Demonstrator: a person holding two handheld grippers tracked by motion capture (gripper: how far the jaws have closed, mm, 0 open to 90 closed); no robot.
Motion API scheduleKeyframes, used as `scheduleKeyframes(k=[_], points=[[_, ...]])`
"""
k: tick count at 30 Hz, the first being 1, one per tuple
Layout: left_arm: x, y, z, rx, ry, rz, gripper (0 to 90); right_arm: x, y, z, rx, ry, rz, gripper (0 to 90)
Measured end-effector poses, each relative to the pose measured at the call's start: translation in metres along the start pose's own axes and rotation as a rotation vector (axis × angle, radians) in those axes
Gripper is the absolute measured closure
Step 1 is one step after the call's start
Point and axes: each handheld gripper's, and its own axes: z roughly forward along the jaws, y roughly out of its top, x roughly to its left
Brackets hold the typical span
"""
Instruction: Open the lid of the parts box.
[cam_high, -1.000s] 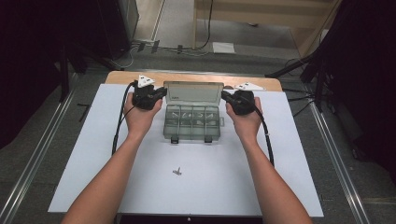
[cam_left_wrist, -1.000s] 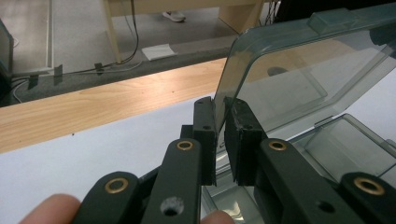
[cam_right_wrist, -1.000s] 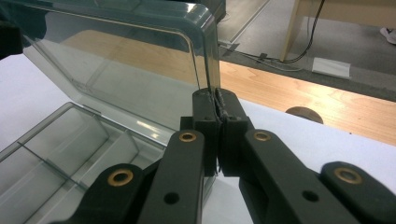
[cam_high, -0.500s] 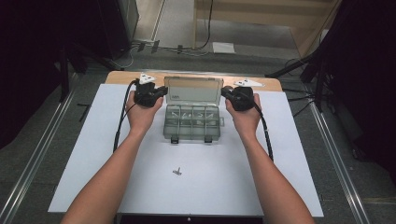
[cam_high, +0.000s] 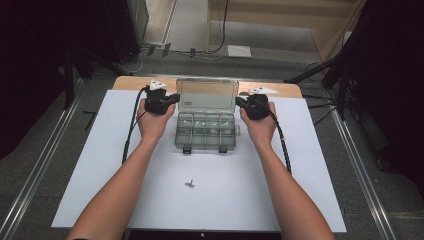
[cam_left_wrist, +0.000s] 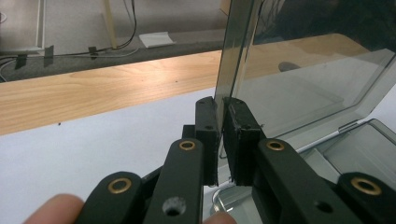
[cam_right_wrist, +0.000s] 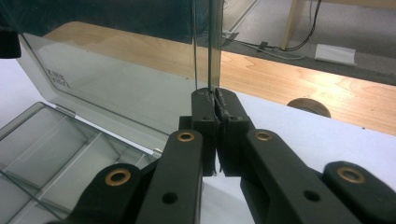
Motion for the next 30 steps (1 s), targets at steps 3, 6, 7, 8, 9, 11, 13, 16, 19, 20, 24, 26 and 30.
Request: scheduleKeyframes(k=[3,6,7,8,9,11,13,16,19,20,24,26,30], points=[[0.001,-0.002,0.003,0.012,-0.001,-0.008,84.2,-0.001,-0.001,0.003,0.008,0.001,0.003,88.3],[0.003,-0.005,0.007,0.046,-0.005,0.004,84.1,-0.002,-0.004,0.006,0.024,0.001,0.007,88.2],[0.003,-0.007,0.008,0.056,-0.005,0.001,84.0,-0.002,-0.005,0.007,0.026,0.003,0.012,88.2],[0.004,-0.008,0.010,0.063,-0.007,0.007,84.1,-0.003,-0.005,0.008,0.027,0.003,0.013,88.2],[0.005,-0.009,0.011,0.071,-0.010,0.009,84.1,-0.003,-0.006,0.009,0.031,0.005,0.022,88.2],[0.006,-0.011,0.014,0.080,-0.007,0.000,84.1,-0.004,-0.006,0.011,0.034,0.001,0.013,88.1],[0.006,-0.012,0.017,0.086,-0.004,-0.005,84.0,-0.004,-0.008,0.013,0.047,0.004,0.019,88.1],[0.007,-0.014,0.020,0.081,-0.002,-0.024,84.0,-0.006,-0.011,0.017,0.060,0.006,0.019,87.6],[0.008,-0.016,0.023,0.097,-0.001,-0.028,84.0,-0.008,-0.013,0.021,0.062,0.012,0.031,87.2],[0.008,-0.017,0.024,0.096,-0.004,-0.033,84.0,-0.008,-0.013,0.022,0.066,0.012,0.035,87.2],[0.009,-0.019,0.027,0.109,-0.003,-0.040,83.7,-0.010,-0.016,0.026,0.074,0.015,0.044,87.2],[0.010,-0.020,0.028,0.110,-0.004,-0.047,83.2,-0.010,-0.016,0.027,0.076,0.013,0.045,87.2],[0.012,-0.021,0.030,0.126,-0.006,-0.063,82.6,-0.010,-0.017,0.029,0.083,0.010,0.054,87.2]])
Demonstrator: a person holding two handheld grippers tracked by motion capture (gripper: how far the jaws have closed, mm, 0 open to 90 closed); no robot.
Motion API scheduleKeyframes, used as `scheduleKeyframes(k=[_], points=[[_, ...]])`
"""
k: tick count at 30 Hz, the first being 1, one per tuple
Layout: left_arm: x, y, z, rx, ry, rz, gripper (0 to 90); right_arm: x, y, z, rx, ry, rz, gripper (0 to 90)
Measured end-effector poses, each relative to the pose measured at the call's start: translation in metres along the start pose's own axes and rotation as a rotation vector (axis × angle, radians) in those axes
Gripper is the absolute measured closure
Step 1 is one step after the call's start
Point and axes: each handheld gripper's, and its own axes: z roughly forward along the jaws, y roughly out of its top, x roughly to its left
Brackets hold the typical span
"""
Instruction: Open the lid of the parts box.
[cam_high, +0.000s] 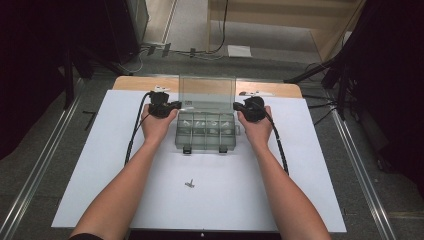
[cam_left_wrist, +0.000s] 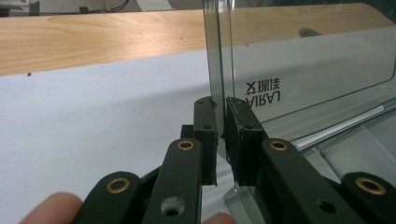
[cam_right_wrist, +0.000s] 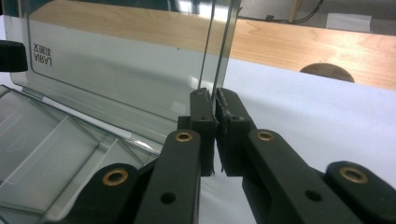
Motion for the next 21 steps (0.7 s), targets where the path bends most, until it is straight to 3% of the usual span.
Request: scheduleKeyframes(k=[4,12,15,17,21], points=[[-0.001,-0.002,0.003,0.019,0.017,0.007,82.4,0.000,-0.003,0.005,0.025,-0.004,-0.001,87.7],[0.000,-0.004,0.007,0.028,0.013,0.003,82.3,-0.001,-0.007,0.010,0.050,0.002,0.011,85.1],[0.001,-0.004,0.005,0.036,0.004,0.005,82.1,-0.002,-0.006,0.009,0.045,-0.011,0.011,79.5],[0.001,-0.004,0.004,0.047,0.002,0.005,75.1,-0.004,-0.006,0.006,0.037,-0.009,0.015,75.0],[0.004,-0.002,-0.001,0.056,-0.011,-0.015,71.4,-0.007,-0.005,-0.001,0.027,0.016,0.008,63.5]])
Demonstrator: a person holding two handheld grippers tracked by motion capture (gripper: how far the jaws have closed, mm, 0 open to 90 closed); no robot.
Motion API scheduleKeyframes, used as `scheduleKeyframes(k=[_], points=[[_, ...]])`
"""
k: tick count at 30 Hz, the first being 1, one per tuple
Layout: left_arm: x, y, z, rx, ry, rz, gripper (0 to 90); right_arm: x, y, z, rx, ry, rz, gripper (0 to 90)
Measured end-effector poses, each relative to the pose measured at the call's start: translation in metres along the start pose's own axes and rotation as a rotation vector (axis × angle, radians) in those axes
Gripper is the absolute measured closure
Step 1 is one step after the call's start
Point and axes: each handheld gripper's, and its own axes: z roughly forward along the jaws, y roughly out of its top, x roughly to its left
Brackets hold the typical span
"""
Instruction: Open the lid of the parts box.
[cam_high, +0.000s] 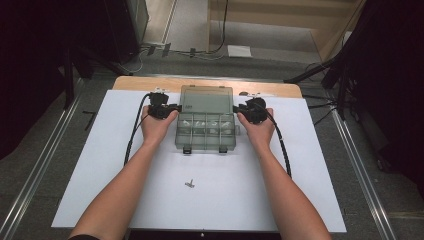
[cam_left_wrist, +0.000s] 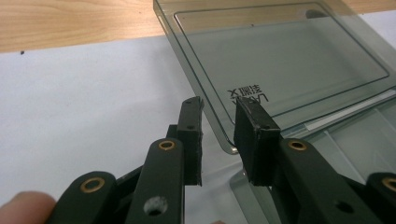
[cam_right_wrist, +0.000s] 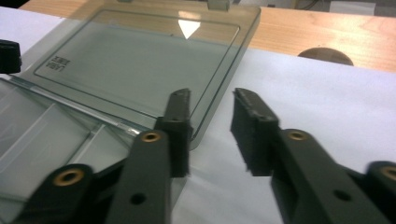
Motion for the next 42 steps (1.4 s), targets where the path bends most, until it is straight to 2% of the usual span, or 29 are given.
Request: scheduleKeyframes(k=[2,3,6,8,11,13,17,19,21,25,27,28,29,34,42], points=[[0.000,0.000,-0.003,0.003,-0.011,0.001,69.6,0.000,0.001,-0.005,-0.016,0.012,-0.009,56.2],[0.000,0.001,-0.004,0.004,-0.019,-0.004,64.2,0.000,0.001,-0.007,-0.026,0.013,-0.018,53.1],[-0.002,0.001,-0.009,-0.008,-0.030,0.007,63.9,0.002,0.000,-0.014,-0.051,0.025,-0.033,44.0],[-0.003,0.001,-0.013,-0.006,-0.042,0.015,56.4,0.003,-0.001,-0.019,-0.066,0.038,-0.028,37.4],[-0.006,0.000,-0.017,-0.003,-0.063,0.036,55.9,0.003,-0.004,-0.025,-0.071,0.045,-0.032,27.7],[-0.009,0.000,-0.020,-0.002,-0.090,0.061,46.2,0.003,-0.007,-0.031,-0.075,0.048,-0.035,21.2],[-0.016,0.000,-0.026,0.011,-0.126,0.089,34.5,0.002,-0.014,-0.042,-0.094,0.053,-0.032,11.1],[-0.018,0.001,-0.030,0.008,-0.141,0.100,29.2,0.002,-0.018,-0.048,-0.103,0.052,-0.045,4.4],[-0.021,0.002,-0.033,0.015,-0.139,0.105,22.5,0.004,-0.022,-0.053,-0.103,0.065,-0.052,0.0],[-0.026,0.002,-0.038,0.038,-0.155,0.124,8.9,0.005,-0.029,-0.066,-0.121,0.059,-0.075,0.0],[-0.027,0.001,-0.040,0.051,-0.187,0.138,0.0,0.005,-0.033,-0.074,-0.130,0.047,-0.080,0.0],[-0.028,0.000,-0.041,0.051,-0.201,0.138,0.0,0.004,-0.036,-0.077,-0.134,0.045,-0.082,0.0],[-0.030,-0.001,-0.042,0.055,-0.192,0.143,0.0,0.003,-0.038,-0.081,-0.134,0.050,-0.076,0.0],[-0.035,-0.003,-0.048,0.069,-0.204,0.188,0.0,0.002,-0.052,-0.096,-0.146,0.050,-0.081,0.0],[-0.044,-0.009,-0.058,0.077,-0.214,0.233,0.0,-0.003,-0.074,-0.120,-0.158,0.047,-0.085,0.0]])
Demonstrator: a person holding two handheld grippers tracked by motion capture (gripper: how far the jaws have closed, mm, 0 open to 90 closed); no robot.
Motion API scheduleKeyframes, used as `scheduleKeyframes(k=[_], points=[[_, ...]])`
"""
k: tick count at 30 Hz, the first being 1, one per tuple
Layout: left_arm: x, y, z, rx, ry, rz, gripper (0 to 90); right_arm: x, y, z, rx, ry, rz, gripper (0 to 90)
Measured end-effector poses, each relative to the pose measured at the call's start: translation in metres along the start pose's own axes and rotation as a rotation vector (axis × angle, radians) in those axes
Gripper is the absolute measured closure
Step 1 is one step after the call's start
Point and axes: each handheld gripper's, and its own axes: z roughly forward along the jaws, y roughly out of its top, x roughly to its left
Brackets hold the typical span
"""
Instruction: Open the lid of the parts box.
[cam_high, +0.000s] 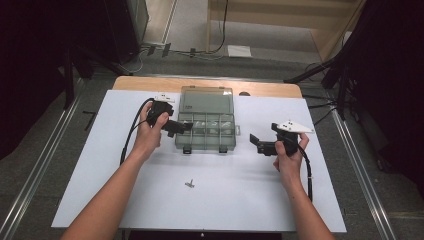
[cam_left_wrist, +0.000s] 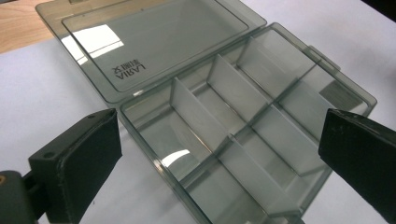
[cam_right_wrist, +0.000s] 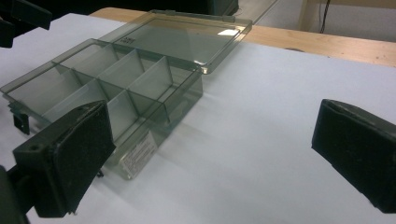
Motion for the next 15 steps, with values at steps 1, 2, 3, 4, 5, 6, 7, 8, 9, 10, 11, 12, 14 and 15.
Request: scheduleKeyframes(k=[1,2,3,4,5,6,7,8,9,10,11,12,14,15], points=[[-0.001,-0.001,0.000,0.002,0.004,0.005,0.0,-0.001,-0.002,-0.003,-0.003,0.000,-0.002,0.0],[-0.003,-0.001,0.000,0.005,0.007,0.005,0.0,-0.001,-0.004,-0.006,-0.002,-0.002,-0.004,0.0],[-0.003,-0.002,-0.001,0.008,0.006,0.007,0.0,-0.002,-0.006,-0.009,-0.004,-0.009,-0.010,0.0],[-0.004,-0.003,-0.002,0.006,0.003,0.008,0.0,-0.002,-0.008,-0.013,-0.005,-0.011,-0.010,0.0],[-0.005,-0.003,-0.003,0.006,0.003,0.014,0.0,-0.003,-0.009,-0.016,-0.008,-0.014,-0.010,0.0],[-0.006,-0.004,-0.004,0.003,0.000,0.015,0.0,-0.003,-0.011,-0.019,-0.007,-0.014,-0.008,0.0],[-0.008,-0.004,-0.005,0.006,0.002,0.016,0.0,-0.003,-0.013,-0.022,-0.010,-0.017,-0.008,0.0],[-0.009,-0.004,-0.006,0.014,0.003,0.027,0.0,-0.004,-0.016,-0.025,-0.012,-0.018,-0.007,0.0],[-0.010,-0.005,-0.006,0.016,0.005,0.032,0.0,-0.004,-0.018,-0.027,-0.015,-0.020,-0.006,0.0],[-0.012,-0.005,-0.007,0.018,0.007,0.036,0.0,-0.004,-0.020,-0.030,-0.014,-0.023,-0.006,0.0],[-0.013,-0.005,-0.007,0.018,0.004,0.040,0.0,-0.004,-0.022,-0.032,-0.014,-0.028,-0.009,0.0],[-0.014,-0.005,-0.008,0.019,0.000,0.044,0.0,-0.004,-0.024,-0.034,-0.015,-0.030,-0.019,0.0],[-0.017,-0.006,-0.008,0.025,0.002,0.050,0.0,-0.003,-0.028,-0.039,-0.012,-0.031,-0.019,0.0],[-0.018,-0.006,-0.009,0.028,-0.001,0.052,0.0,-0.002,-0.030,-0.040,-0.017,-0.032,-0.018,0.0]])
